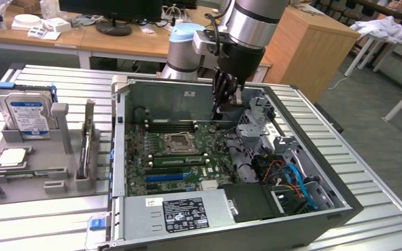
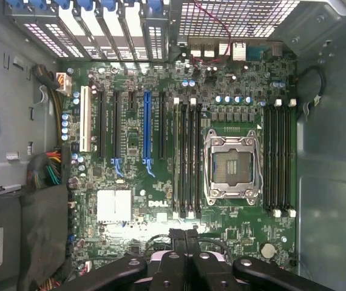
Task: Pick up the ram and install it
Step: 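Press down the ram until it locks into place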
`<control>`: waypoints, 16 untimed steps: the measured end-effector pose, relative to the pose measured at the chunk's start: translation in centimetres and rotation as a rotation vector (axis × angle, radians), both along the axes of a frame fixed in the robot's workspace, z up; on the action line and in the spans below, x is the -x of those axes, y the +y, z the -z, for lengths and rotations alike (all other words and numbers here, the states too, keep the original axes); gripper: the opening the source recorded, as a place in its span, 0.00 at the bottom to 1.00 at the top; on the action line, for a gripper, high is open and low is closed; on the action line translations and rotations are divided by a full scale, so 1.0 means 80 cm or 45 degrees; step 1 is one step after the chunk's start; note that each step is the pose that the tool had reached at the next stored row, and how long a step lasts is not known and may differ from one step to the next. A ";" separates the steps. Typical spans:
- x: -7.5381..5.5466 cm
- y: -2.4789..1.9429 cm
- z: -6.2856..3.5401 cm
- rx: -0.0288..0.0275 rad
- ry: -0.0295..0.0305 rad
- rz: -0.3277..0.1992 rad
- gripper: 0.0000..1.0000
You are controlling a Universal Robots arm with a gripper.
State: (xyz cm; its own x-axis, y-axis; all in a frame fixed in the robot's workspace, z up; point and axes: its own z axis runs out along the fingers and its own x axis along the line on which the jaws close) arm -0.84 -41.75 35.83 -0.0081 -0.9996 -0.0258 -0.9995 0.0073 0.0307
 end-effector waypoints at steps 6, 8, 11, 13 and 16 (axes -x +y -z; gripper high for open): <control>0.000 0.0000 0.002 -0.0001 -0.0001 0.000 0.11; 0.000 0.0000 0.003 0.0000 0.0000 0.000 0.11; 0.000 0.0000 0.004 0.0000 0.0000 0.000 0.11; 0.000 0.0000 0.005 -0.0001 0.0000 0.000 0.11; 0.000 0.0000 0.007 0.0001 0.0000 0.000 0.11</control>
